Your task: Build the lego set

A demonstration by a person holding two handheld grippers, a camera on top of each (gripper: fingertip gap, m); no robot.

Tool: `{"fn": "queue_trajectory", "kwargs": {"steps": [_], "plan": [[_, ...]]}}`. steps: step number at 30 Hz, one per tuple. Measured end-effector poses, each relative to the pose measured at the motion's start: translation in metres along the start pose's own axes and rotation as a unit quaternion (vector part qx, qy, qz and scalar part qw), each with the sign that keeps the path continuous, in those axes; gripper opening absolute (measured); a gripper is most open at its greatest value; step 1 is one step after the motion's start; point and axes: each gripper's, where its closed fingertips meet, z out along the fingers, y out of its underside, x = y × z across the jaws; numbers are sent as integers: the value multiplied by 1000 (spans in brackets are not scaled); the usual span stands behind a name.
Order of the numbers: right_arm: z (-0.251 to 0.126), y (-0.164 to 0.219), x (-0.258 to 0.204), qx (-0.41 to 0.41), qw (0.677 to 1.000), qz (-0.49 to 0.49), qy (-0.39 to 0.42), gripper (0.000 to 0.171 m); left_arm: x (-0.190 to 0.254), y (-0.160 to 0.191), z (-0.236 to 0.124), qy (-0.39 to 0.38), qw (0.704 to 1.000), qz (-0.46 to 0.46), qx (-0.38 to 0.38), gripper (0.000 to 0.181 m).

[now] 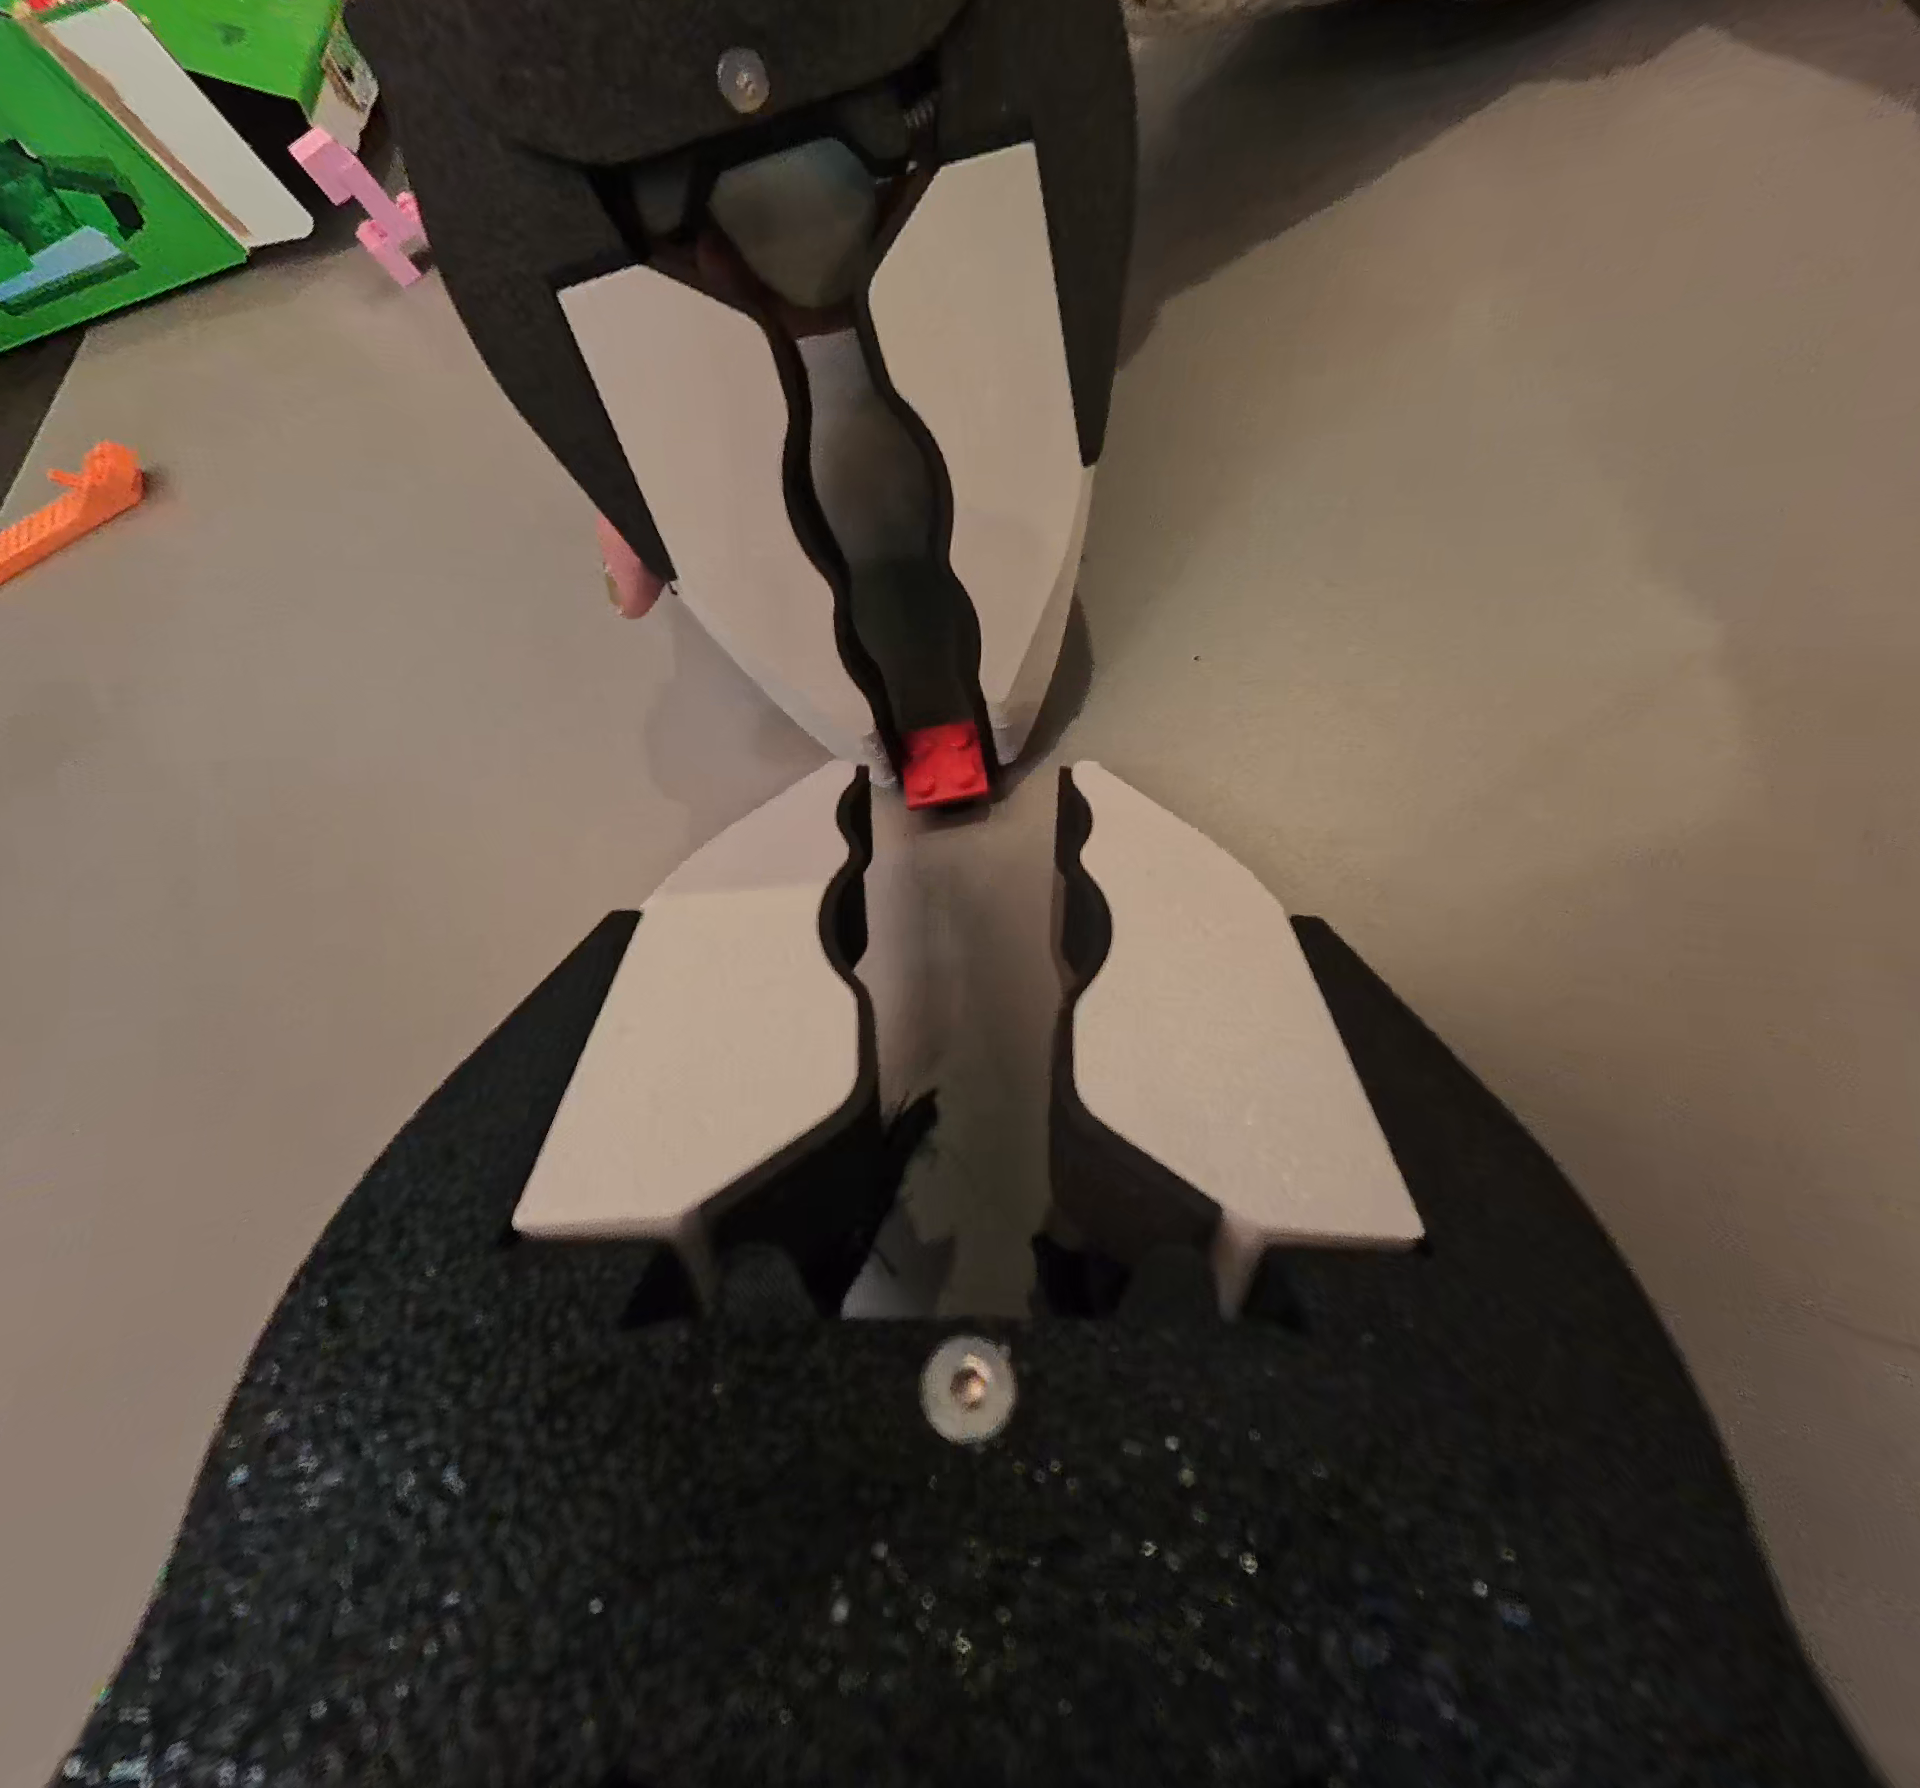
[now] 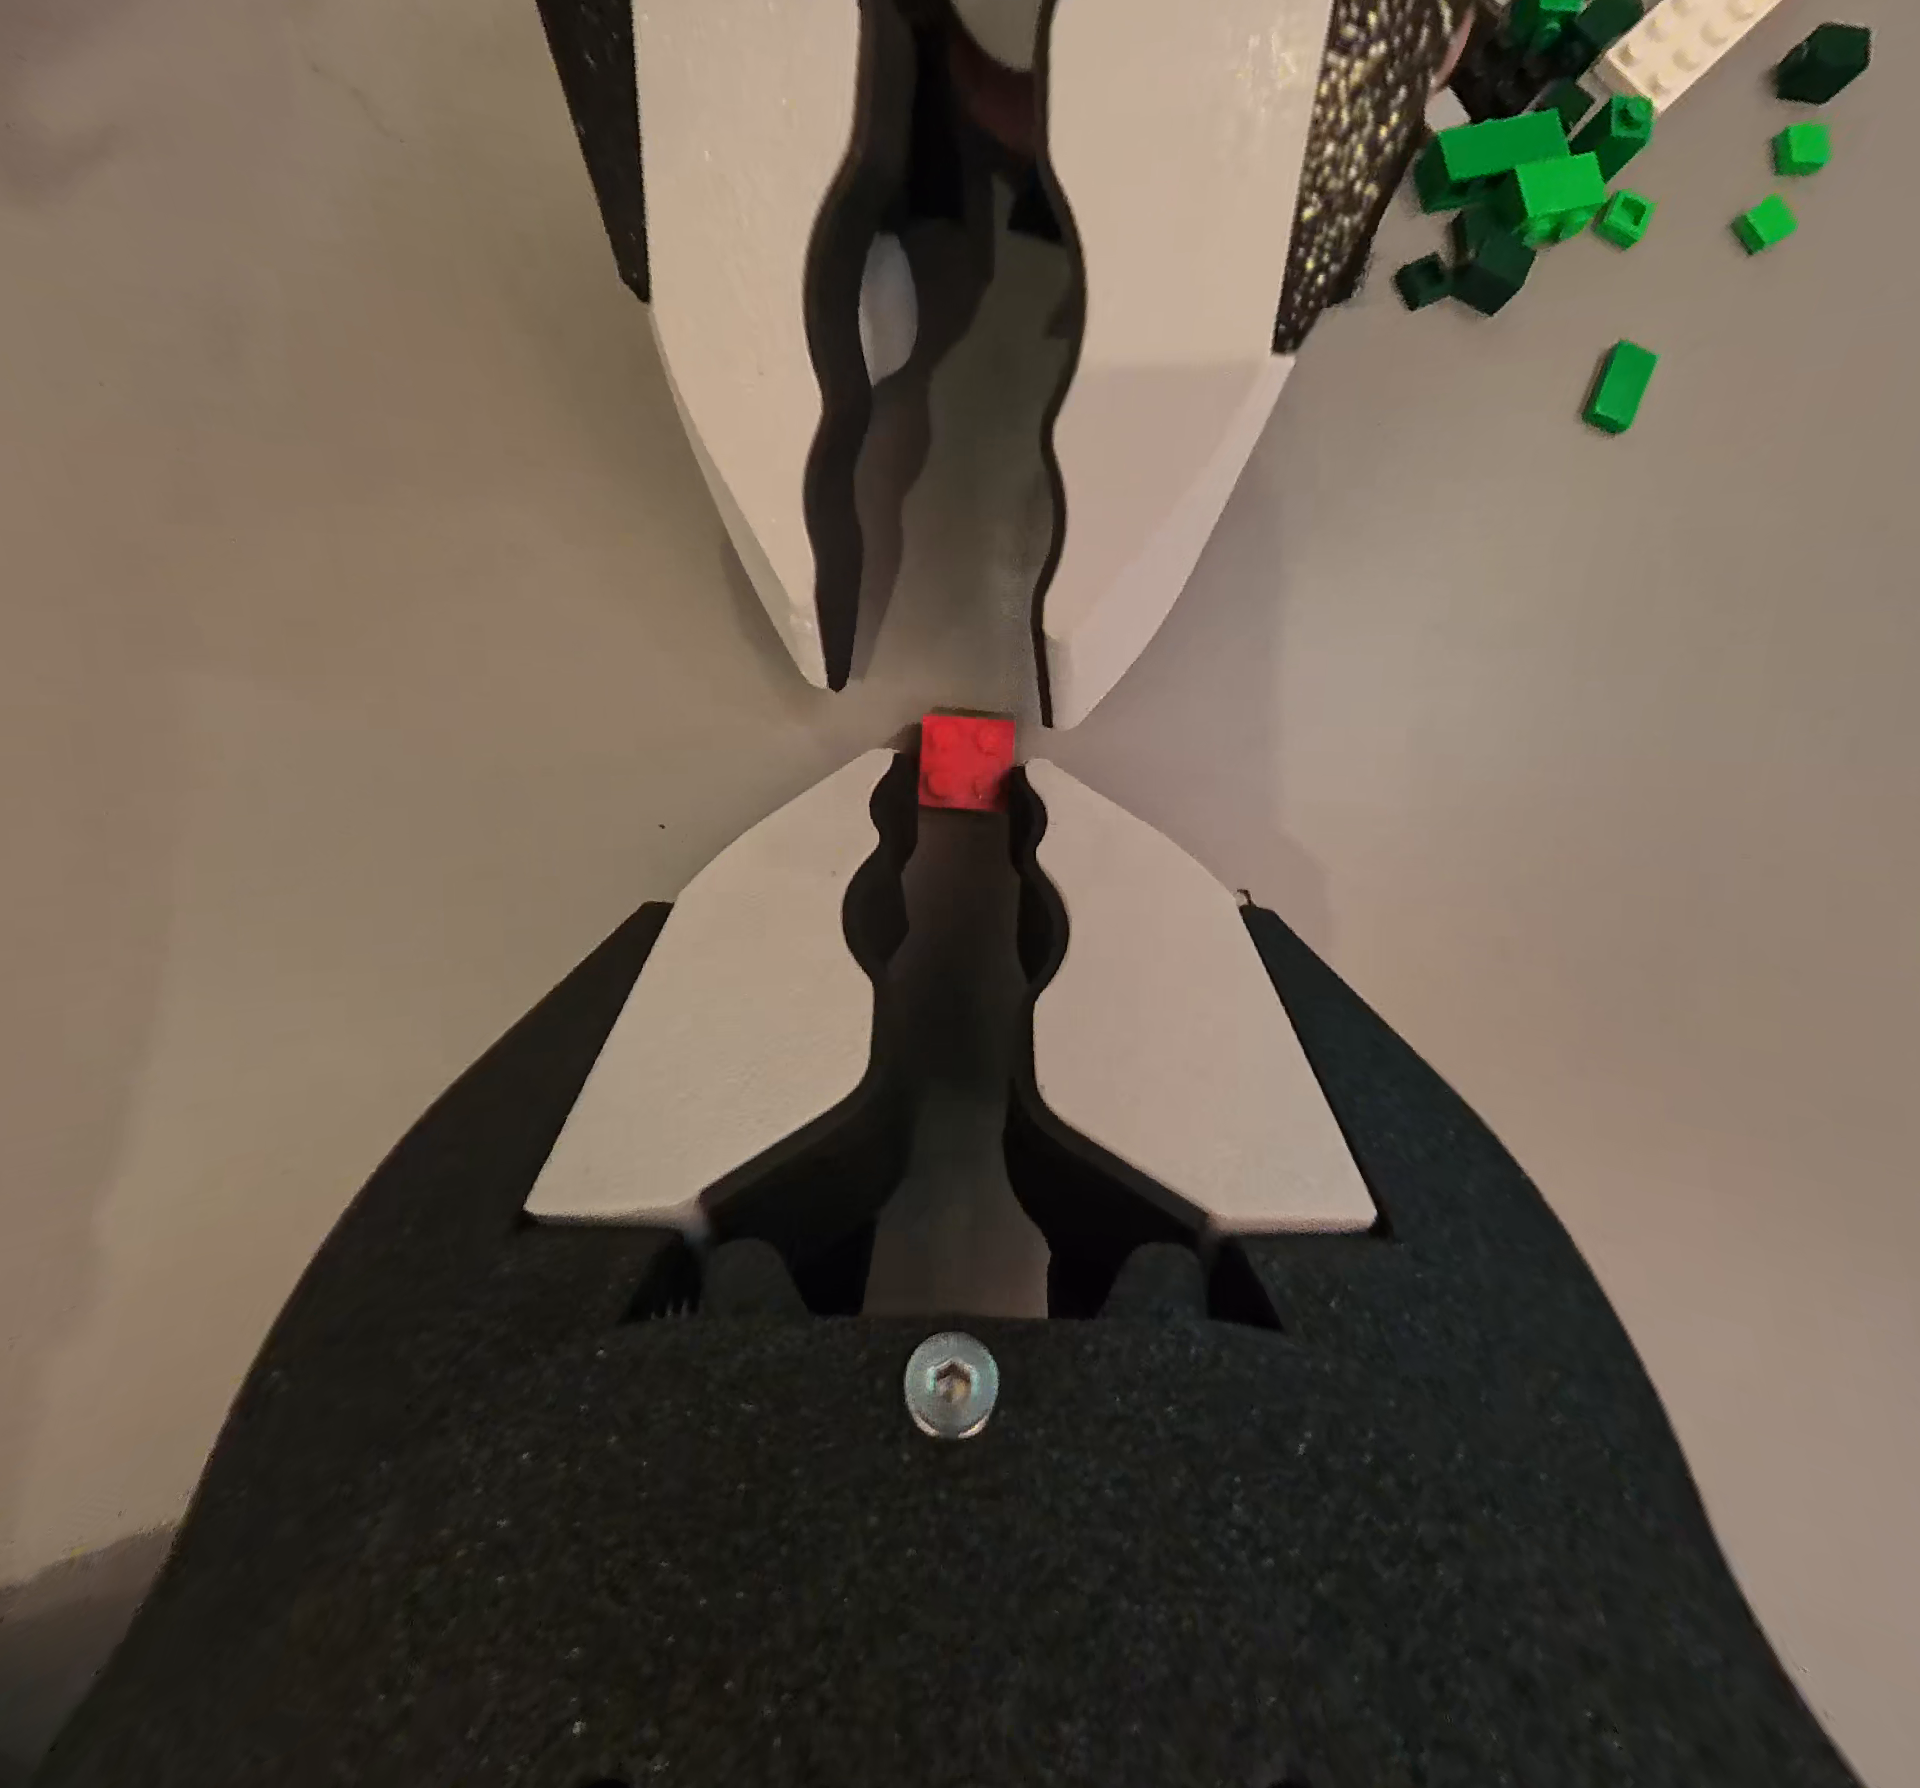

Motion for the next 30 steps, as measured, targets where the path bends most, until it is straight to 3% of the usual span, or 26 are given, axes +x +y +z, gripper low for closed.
{"fn": "queue_trajectory", "kwargs": {"steps": [4,10,15,25,30], "plan": [[-1,0,0,18,1000,12,-18,16,0,0,-2,-11,1000,24,8,34],[-14,-8,5,90,993,60,-52,16,-13,-2,-7,-99,986,136,3,40],[-18,-7,7,87,994,53,-43,16,-12,-8,-8,-136,970,202,5,39],[-11,-13,-5,93,993,40,-68,16,-5,-7,-4,-168,932,321,-16,7],[-11,-14,6,108,993,39,-33,20,-19,-8,-11,-205,933,294,-25,2]]}}
